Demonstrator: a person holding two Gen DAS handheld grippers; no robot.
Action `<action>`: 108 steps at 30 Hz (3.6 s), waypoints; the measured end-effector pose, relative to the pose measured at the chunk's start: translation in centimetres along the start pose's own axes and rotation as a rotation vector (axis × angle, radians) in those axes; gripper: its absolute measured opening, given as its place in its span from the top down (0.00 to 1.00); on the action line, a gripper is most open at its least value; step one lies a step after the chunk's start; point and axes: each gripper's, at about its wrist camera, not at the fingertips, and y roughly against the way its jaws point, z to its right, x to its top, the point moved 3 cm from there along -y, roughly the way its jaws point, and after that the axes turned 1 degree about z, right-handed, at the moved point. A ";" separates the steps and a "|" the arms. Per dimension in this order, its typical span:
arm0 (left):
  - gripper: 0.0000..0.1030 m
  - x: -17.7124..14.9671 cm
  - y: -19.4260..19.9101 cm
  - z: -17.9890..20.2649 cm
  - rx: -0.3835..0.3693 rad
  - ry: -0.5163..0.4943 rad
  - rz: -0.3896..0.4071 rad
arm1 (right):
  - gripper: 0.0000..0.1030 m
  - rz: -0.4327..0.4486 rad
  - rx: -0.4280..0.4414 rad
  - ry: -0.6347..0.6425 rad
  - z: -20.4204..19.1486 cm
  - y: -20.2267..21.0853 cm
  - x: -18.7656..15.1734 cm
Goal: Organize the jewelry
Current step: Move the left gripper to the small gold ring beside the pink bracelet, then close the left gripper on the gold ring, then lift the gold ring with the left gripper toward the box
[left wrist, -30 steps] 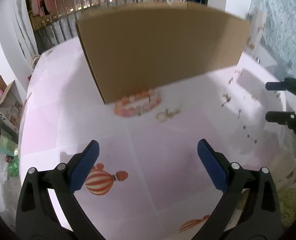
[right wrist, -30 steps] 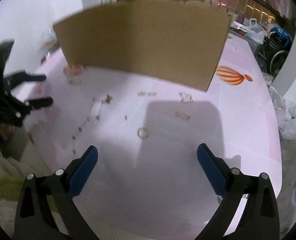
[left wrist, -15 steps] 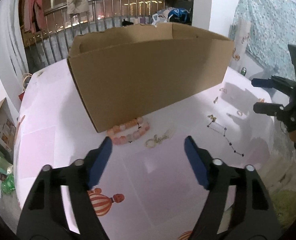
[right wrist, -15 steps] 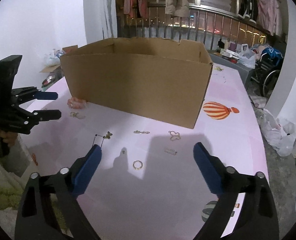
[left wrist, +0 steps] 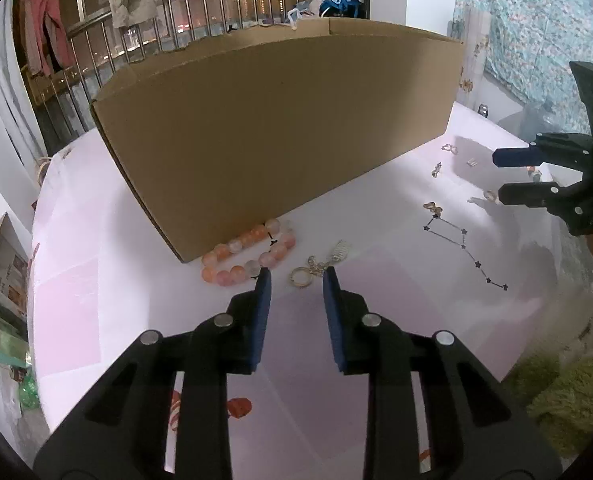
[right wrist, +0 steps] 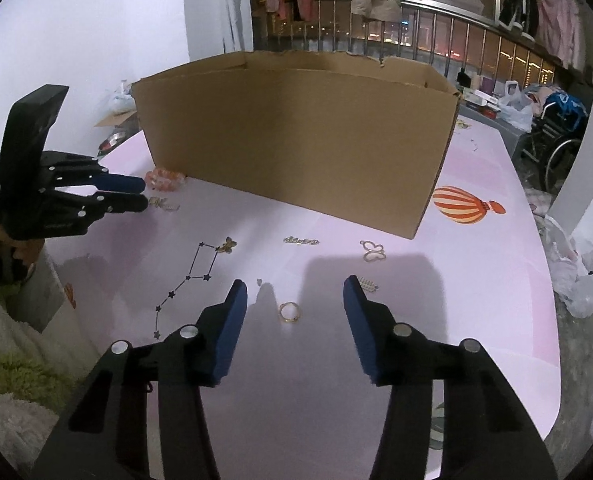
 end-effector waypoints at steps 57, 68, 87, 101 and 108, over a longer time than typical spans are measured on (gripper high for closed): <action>0.89 -0.4 -0.4 -0.3 0.003 0.000 -0.009 | 0.85 -0.036 0.082 0.062 -0.5 -1.4 -0.6; 0.90 -0.5 -0.3 -0.1 0.007 -0.005 -0.008 | 0.89 -0.036 0.101 0.031 -0.4 -1.4 -0.5; 0.90 -0.1 0.6 -0.1 0.008 -0.013 0.015 | 0.89 -0.010 0.091 0.032 -0.3 -0.5 -0.1; 0.90 0.8 2.8 0.6 0.017 -0.030 0.064 | 0.89 0.038 0.074 0.057 -0.7 1.2 0.6; 0.90 3.0 5.7 1.5 -0.001 -0.058 0.129 | 0.89 0.092 0.073 0.077 -1.0 3.0 2.2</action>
